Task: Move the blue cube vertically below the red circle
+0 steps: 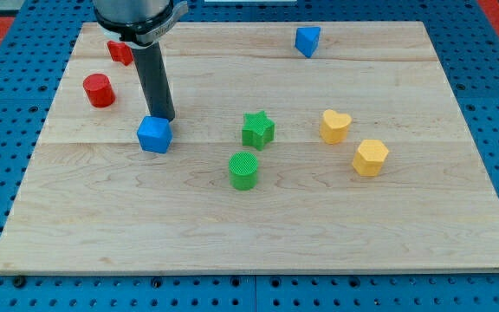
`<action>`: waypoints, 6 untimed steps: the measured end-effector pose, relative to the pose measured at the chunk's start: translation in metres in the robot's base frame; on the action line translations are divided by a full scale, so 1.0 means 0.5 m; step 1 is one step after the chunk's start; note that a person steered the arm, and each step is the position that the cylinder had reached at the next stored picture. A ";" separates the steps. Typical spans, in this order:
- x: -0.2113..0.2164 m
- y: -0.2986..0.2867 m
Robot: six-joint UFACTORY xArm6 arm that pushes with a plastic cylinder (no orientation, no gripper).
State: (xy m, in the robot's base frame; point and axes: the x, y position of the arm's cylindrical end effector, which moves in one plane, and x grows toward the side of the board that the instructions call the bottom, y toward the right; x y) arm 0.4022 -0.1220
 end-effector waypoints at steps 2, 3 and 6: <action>0.007 0.130; 0.087 0.121; -0.002 -0.020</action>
State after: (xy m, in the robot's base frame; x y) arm 0.4012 -0.1320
